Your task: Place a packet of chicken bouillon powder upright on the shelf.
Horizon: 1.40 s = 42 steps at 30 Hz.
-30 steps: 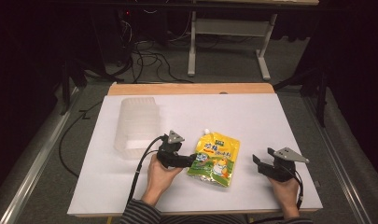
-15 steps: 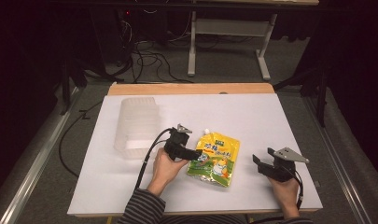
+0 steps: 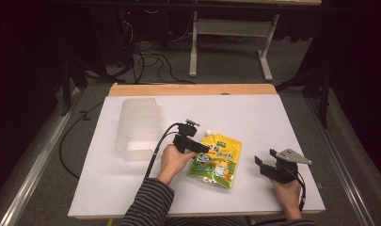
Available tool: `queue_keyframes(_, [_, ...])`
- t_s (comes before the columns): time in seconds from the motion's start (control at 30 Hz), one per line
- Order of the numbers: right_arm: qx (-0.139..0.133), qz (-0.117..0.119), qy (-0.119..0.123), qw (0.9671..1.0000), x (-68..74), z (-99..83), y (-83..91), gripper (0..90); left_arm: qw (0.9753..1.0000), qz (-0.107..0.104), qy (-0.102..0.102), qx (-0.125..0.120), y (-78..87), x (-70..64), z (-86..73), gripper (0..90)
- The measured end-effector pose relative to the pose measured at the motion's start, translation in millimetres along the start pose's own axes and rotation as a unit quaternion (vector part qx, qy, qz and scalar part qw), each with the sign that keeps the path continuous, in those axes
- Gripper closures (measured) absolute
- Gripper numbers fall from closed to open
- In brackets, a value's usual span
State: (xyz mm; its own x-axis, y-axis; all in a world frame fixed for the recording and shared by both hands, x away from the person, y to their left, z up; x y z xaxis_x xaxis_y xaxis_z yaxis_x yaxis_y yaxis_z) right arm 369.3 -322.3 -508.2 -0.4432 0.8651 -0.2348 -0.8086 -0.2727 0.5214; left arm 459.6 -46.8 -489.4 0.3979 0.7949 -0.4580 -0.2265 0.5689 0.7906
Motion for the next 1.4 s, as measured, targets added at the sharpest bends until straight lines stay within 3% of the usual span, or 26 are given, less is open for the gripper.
queue_keyframes(0.23, [0.0, 0.0, 0.001, 1.0, 0.1, 0.0, 0.1, 30.2, 0.9996, -0.005, 0.012, 0.025, -12.2, -1.7, 5.0, 26.7])
queue_keyframes(0.47, [0.0, 0.0, 0.001, 1.0, 0.1, 0.0, 0.0, 30.2, 0.9981, -0.031, 0.032, 0.042, -21.8, -3.3, 4.9, 26.9])
queue_keyframes(0.63, [0.003, 0.001, -0.001, 1.0, 0.8, 0.0, -0.1, 30.3, 0.997, -0.049, 0.029, 0.052, -23.7, -8.7, 2.8, 28.4])
queue_keyframes(0.77, [0.004, 0.001, 0.0, 1.0, 1.2, 0.0, -0.5, 30.3, 0.9973, -0.045, 0.017, 0.056, -24.7, -11.5, 1.6, 29.5])
queue_keyframes(0.93, [0.005, 0.0, 0.005, 1.0, 1.1, 0.0, -0.9, 30.4, 0.997, -0.049, 0.013, 0.058, -25.7, -12.9, 0.9, 35.4])
queue_keyframes(1.03, [0.006, 0.0, 0.005, 1.0, 1.1, 0.0, -1.0, 30.4, 0.9969, -0.05, 0.012, 0.059, -25.5, -10.6, 1.8, 43.3])
queue_keyframes(1.4, [0.007, 0.0, 0.005, 1.0, 1.5, 0.0, -1.1, 30.4, 0.9965, -0.038, -0.015, 0.072, -27.6, -15.4, -2.3, 61.4])
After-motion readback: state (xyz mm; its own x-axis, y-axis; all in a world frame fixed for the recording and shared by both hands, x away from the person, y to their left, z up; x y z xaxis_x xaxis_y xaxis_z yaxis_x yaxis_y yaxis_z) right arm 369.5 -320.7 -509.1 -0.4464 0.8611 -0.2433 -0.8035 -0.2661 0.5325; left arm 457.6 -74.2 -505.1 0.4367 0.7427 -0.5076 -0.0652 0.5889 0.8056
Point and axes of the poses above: each handheld gripper's, and its own axes: y roughly backward along the jaws, z roughly out of its top, x roughly to its left, the point moved 6 cm from there along -y, roughly forward along the jaws, and after that the axes turned 15 degrees about y, right-handed, at the moved point
